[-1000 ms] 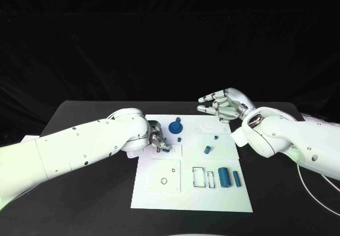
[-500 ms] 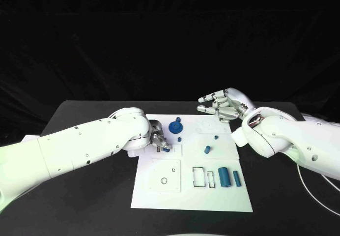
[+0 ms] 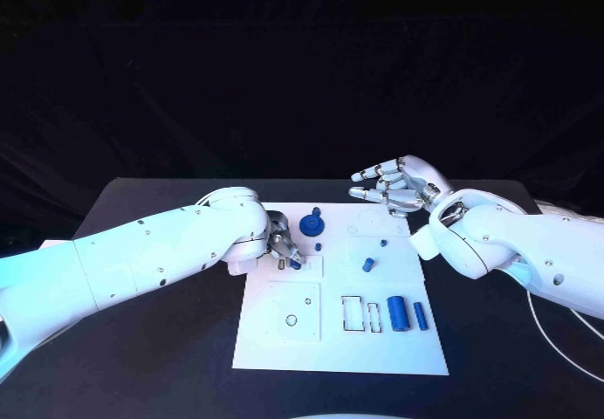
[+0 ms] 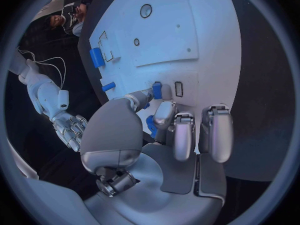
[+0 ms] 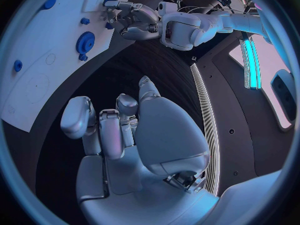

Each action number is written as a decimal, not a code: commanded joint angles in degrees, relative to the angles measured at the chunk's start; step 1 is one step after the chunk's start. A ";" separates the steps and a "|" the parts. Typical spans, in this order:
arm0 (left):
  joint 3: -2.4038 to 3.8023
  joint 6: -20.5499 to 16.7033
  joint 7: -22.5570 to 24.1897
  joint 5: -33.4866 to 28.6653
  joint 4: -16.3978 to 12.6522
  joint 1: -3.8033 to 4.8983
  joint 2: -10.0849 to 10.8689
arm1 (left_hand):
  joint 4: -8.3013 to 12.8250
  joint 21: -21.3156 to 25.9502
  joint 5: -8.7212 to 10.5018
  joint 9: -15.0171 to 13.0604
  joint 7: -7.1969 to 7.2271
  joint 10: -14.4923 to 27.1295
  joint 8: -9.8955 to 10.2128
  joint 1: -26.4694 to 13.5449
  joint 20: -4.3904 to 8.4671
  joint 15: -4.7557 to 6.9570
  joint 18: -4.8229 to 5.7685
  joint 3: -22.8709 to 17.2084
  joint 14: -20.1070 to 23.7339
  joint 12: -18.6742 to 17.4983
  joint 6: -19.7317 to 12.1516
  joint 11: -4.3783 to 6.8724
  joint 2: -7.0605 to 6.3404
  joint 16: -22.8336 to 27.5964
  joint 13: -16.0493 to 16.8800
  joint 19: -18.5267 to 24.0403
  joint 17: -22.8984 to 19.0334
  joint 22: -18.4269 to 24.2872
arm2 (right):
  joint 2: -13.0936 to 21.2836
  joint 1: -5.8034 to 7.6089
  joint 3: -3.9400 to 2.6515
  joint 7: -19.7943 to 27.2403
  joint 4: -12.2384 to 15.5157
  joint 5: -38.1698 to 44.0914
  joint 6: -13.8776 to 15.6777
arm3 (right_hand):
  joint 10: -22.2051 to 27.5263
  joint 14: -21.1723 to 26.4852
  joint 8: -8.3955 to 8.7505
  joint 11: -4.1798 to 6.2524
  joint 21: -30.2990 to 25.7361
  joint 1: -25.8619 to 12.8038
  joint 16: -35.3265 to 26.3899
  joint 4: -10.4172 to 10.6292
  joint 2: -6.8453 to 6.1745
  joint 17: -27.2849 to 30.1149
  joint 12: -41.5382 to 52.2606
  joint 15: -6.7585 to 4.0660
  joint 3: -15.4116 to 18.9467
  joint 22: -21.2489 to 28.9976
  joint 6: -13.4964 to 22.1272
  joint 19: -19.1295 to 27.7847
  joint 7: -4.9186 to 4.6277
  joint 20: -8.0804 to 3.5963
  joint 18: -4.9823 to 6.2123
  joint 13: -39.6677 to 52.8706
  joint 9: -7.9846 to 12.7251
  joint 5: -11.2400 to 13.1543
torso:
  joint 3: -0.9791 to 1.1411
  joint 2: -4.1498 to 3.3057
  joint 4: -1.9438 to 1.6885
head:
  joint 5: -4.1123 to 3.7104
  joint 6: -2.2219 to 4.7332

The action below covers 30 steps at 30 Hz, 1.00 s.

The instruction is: Assemble the parts on the task board

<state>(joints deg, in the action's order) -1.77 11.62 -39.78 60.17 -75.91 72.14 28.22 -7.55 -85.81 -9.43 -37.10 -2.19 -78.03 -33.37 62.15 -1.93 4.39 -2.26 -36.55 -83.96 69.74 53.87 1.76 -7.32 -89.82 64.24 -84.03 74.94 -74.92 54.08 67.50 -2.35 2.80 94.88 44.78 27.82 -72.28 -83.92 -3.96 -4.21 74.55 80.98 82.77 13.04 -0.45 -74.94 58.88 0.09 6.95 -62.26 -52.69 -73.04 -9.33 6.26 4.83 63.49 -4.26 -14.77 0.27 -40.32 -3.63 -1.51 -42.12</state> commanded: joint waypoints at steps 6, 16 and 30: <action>-0.39 3.65 -3.79 -0.63 0.93 -0.54 -0.85 | -0.84 0.01 -0.27 1.22 0.23 -0.58 1.02 -2.03 0.41 0.61 0.49 1.14 -6.04 0.67 1.93 0.22 1.05 -0.18 0.65 -1.76 15.06 -8.11 | -0.08 -0.04 0.00 0.10 0.11 0.54 -0.87 | 0.17 -3.21 -0.24 0.10 -0.23 -0.19 -0.13 -0.03 0.58 -2.16 -0.29 -0.27 0.42 -0.01 -0.44 0.26 0.13 -0.17 1.01 0.01 -0.09 -0.30 | 0.02 0.00 -0.06 | -0.08 -0.11; -0.39 4.24 -3.79 -0.63 1.57 -0.53 -1.19 | -1.45 -0.16 -0.32 1.94 0.44 -1.13 1.48 -3.37 0.51 0.71 0.57 1.45 -6.04 1.25 3.12 0.39 1.83 -0.18 1.43 -1.97 15.06 -8.45 | -0.09 -0.04 0.00 0.10 0.17 0.54 -0.90 | 0.21 -3.21 -0.23 0.11 -0.24 -0.16 -0.15 -0.05 0.58 -2.15 -0.37 -0.28 0.47 0.00 -0.44 0.26 0.13 -0.18 1.01 -0.08 -0.09 -0.36 | 0.00 -0.01 -0.07 | -0.20 -0.21; -0.38 5.10 -3.77 -0.63 2.01 -0.52 -1.32 | -2.98 -0.30 -0.15 3.27 0.66 -2.00 2.14 -6.72 0.62 0.83 0.65 3.39 -6.04 2.12 4.84 0.56 1.38 -0.18 2.70 -2.18 15.06 -8.78 | -0.01 -0.04 0.01 0.09 0.27 0.54 -0.99 | 0.21 -3.21 -0.23 0.11 -0.24 -0.16 -0.15 -0.05 0.58 -2.15 -0.37 -0.28 0.47 0.00 -0.44 0.26 0.13 -0.18 1.01 -0.08 -0.09 -0.36 | 0.01 0.03 -0.10 | -0.28 -0.36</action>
<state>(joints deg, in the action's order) -1.78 13.97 -39.66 60.13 -73.99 72.15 27.04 -10.53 -85.80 -9.43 -33.95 -1.49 -79.70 -31.37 55.95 -1.70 4.81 -2.27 -33.56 -83.97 71.58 58.41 2.34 -5.83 -89.82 66.88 -83.84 74.92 -74.91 54.10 67.49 -2.35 2.77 95.03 44.80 27.63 -72.28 -83.92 -3.96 -4.21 74.55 80.98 82.77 12.88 -0.45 -74.92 58.88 0.09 7.10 -62.26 -52.68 -73.05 -9.33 6.26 4.83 63.49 -4.26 -14.77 0.27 -40.30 -3.69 -1.77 -42.49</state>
